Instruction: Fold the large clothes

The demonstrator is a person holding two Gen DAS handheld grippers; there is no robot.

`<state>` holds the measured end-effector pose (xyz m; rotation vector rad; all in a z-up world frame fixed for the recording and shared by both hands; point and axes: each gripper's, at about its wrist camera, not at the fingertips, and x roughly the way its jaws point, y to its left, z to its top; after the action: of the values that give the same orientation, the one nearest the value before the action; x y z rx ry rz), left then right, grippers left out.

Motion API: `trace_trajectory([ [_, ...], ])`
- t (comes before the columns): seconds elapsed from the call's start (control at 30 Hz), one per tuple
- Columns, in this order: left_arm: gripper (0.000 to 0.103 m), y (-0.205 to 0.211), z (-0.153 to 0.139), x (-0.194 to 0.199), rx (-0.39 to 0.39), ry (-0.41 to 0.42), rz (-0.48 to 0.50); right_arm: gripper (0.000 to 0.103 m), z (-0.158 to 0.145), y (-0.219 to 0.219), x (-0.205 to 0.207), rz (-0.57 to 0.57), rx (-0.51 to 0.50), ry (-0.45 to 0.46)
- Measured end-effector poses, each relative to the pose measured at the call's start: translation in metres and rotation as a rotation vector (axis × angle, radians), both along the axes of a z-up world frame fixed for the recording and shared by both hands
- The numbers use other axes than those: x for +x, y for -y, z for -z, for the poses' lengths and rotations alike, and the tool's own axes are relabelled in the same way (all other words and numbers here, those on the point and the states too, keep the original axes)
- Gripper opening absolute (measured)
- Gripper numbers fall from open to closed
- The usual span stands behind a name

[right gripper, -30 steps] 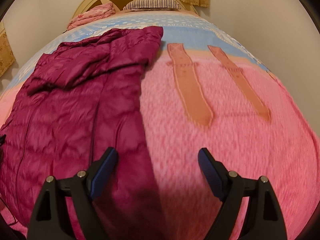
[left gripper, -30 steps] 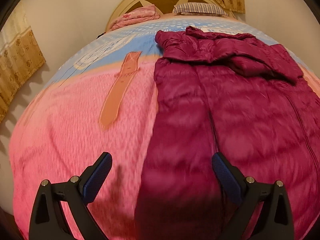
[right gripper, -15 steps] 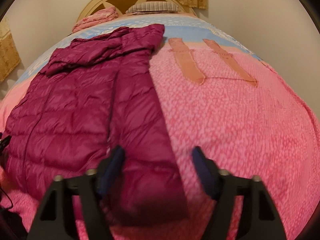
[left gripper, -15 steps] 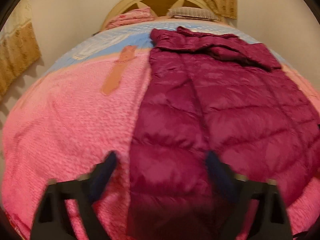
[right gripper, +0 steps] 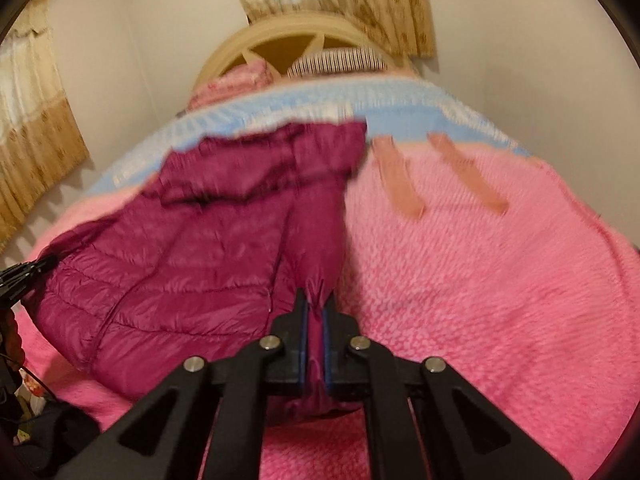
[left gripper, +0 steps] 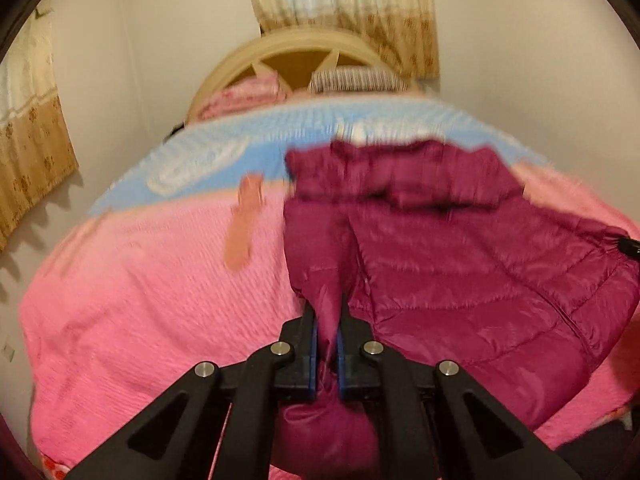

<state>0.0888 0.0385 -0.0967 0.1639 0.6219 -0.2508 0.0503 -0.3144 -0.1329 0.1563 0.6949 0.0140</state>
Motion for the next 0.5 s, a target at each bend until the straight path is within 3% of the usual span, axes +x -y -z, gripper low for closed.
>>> trace_trajectory([
  [0.1, 0.006, -0.006, -0.040, -0.026, -0.021, 0.098, 0.025, 0.006, -0.041, -0.004, -0.025, -0.006, -0.005, 0.099],
  [0.23, 0.005, -0.009, -0.063, -0.025, -0.035, 0.184, 0.013, 0.006, -0.088, -0.009, -0.036, 0.001, -0.032, 0.234],
  [0.33, 0.005, -0.003, -0.058, 0.020, -0.031, 0.186, -0.028, 0.006, -0.103, -0.009, -0.008, 0.017, -0.074, 0.287],
  [0.5, 0.005, 0.003, -0.046, 0.129, -0.055, 0.131, -0.102, 0.006, -0.100, 0.000, 0.092, 0.073, -0.102, 0.302],
])
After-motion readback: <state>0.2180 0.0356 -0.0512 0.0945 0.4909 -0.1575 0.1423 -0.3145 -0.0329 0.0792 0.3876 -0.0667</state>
